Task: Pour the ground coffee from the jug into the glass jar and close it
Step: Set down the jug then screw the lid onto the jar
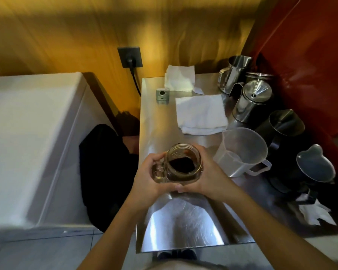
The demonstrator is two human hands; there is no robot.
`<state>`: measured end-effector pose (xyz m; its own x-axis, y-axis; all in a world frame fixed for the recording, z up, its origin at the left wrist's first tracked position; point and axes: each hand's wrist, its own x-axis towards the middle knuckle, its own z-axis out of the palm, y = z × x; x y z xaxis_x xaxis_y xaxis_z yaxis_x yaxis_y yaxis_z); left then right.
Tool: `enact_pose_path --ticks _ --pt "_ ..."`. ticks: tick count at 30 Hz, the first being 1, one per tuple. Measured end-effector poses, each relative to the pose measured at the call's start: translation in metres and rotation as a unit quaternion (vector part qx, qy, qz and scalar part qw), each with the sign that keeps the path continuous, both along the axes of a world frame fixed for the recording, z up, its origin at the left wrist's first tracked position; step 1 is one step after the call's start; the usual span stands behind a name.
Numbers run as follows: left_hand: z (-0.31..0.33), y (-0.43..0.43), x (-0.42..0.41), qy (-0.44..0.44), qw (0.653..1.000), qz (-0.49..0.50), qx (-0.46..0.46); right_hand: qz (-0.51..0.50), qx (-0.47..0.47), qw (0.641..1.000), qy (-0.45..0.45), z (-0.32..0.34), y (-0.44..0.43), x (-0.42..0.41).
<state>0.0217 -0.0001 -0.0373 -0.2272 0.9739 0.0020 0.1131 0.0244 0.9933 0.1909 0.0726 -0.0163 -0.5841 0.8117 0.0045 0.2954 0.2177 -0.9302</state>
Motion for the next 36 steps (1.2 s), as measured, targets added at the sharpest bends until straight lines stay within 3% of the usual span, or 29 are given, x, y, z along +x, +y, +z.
enact_pose_path --ticks 12,17,21,24,29,33,36 --pt "-0.007 0.005 -0.023 0.015 0.999 -0.016 -0.039 0.037 -0.041 0.998 -0.027 -0.014 0.001 -0.015" --pt "-0.006 0.006 -0.023 0.016 0.999 -0.028 -0.043 0.03 0.035 0.981 -0.186 -0.02 0.005 0.01" --pt "-0.007 0.005 -0.024 0.017 0.998 -0.024 -0.051 -0.003 0.09 0.935 -0.344 -0.029 -0.001 0.027" --pt "-0.007 0.004 -0.024 0.026 0.998 -0.024 -0.047 -0.002 0.106 0.909 -0.402 -0.034 -0.006 0.03" --pt "-0.005 0.004 -0.022 0.042 0.998 -0.029 -0.047 -0.03 0.103 0.913 -0.394 -0.029 -0.006 0.031" --pt "-0.002 0.004 -0.023 0.047 0.997 -0.038 -0.043 -0.041 0.061 0.949 -0.308 -0.006 -0.003 0.033" --pt "-0.002 0.003 -0.023 0.052 0.997 -0.042 -0.042 -0.042 0.049 0.953 -0.295 0.019 -0.001 0.033"
